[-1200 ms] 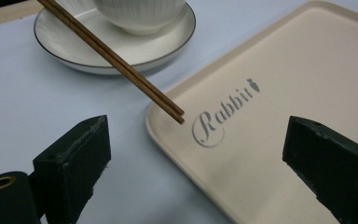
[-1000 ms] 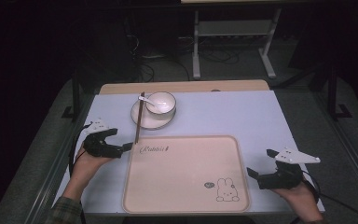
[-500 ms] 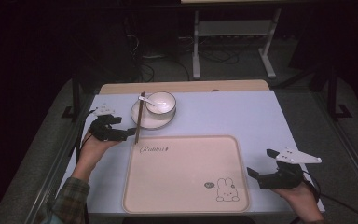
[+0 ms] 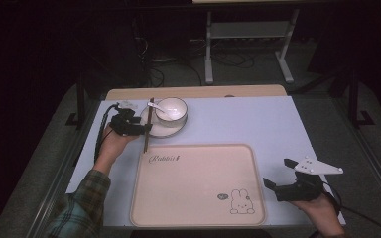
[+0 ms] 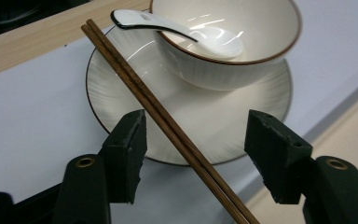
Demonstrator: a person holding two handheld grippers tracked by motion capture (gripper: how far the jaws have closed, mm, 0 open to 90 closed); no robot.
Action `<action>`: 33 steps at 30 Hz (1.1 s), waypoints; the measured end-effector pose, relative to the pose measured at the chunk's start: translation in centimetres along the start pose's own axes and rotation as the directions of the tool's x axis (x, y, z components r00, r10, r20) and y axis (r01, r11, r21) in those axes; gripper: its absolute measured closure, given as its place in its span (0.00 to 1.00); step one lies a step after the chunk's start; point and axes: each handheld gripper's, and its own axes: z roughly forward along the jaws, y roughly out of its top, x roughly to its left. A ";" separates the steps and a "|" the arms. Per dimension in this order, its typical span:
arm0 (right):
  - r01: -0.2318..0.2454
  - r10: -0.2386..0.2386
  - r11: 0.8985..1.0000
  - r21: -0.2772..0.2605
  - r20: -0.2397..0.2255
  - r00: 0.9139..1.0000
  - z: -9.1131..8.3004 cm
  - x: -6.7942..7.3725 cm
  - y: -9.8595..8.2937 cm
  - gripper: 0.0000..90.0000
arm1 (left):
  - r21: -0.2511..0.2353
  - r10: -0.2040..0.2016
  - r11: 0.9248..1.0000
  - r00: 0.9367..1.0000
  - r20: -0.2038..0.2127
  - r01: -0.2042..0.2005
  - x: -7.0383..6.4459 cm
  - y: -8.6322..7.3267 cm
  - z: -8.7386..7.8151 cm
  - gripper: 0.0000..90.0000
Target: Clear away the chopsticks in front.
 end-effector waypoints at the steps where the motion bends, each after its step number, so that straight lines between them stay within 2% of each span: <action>1: -0.002 0.002 1.000 0.000 0.000 1.000 0.0 0.0 0.0 0.00 | 0.003 0.001 1.000 1.000 -0.011 -0.001 0.1 0.1 0.3 0.46; 8: -0.002 0.002 1.000 -0.001 -0.004 1.000 -0.1 0.0 0.0 0.00 | 0.056 -0.024 0.998 0.999 -0.032 0.025 1.0 0.6 2.1 0.56; 11: -0.002 0.002 1.000 -0.003 -0.006 1.000 -0.1 0.0 -0.1 0.00 | 0.058 -0.040 0.997 0.999 -0.027 0.042 1.2 0.6 2.6 0.60; 12: -0.005 0.005 1.000 -0.006 -0.009 1.000 -0.1 0.0 -0.1 0.00 | 0.080 -0.057 0.995 0.998 -0.020 0.058 1.4 0.6 3.0 0.62; 17: -0.013 0.013 1.000 -0.009 -0.011 1.000 -0.1 0.0 -0.1 0.00 | 0.112 -0.071 0.991 0.997 -0.027 0.073 1.6 0.6 4.0 0.68; 27: -0.020 0.019 1.000 -0.015 -0.015 1.000 -0.2 -0.1 -0.1 0.00 | 0.111 -0.096 0.989 0.994 -0.045 0.101 2.3 1.2 5.0 0.76; 33: -0.024 0.024 1.000 -0.017 -0.016 1.000 -0.3 -0.2 -0.1 0.00 | 0.115 -0.093 0.988 0.994 -0.062 0.100 2.7 1.6 5.5 0.81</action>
